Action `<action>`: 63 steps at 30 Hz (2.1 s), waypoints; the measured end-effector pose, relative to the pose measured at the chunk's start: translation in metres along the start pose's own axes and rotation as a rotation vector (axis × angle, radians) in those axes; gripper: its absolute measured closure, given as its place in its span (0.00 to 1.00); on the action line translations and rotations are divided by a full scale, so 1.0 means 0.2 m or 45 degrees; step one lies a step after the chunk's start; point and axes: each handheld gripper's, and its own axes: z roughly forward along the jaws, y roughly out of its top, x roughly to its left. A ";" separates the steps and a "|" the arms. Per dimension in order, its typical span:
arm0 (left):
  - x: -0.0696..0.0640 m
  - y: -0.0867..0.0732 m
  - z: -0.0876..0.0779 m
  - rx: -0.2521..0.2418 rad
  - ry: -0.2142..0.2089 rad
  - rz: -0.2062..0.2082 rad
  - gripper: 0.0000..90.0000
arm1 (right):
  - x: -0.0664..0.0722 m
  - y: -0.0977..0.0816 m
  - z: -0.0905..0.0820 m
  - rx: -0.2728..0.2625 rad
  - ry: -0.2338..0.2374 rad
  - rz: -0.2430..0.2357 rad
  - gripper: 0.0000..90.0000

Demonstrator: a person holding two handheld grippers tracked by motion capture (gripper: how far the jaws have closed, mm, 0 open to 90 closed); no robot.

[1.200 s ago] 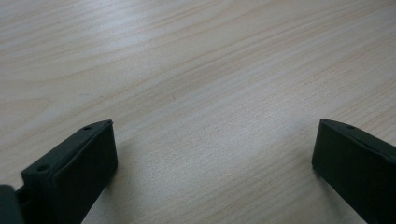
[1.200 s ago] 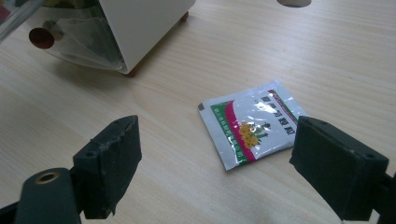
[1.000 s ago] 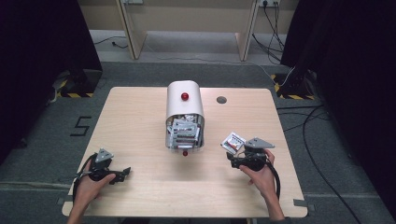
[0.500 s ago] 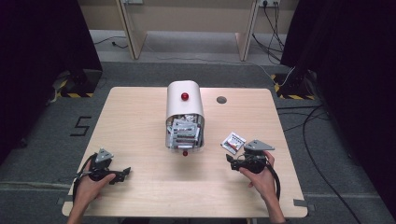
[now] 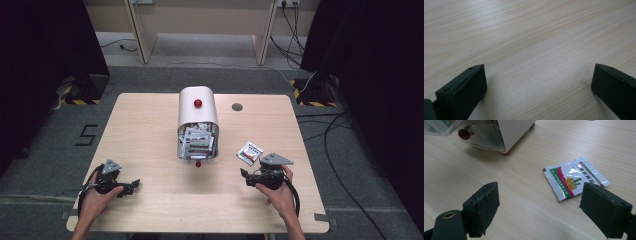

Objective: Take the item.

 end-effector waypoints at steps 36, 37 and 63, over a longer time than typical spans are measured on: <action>0.00 0.00 0.00 0.000 0.000 0.000 0.00 | 0.05 -0.13 -0.09 -0.009 0.042 -0.006 0.20; 0.00 0.00 0.00 0.000 0.001 0.001 0.00 | 0.05 -0.13 -0.09 -0.007 0.043 -0.006 0.20; 0.00 0.00 0.00 0.000 0.001 0.000 0.00 | 0.09 -0.25 -0.13 -0.002 0.049 0.010 0.18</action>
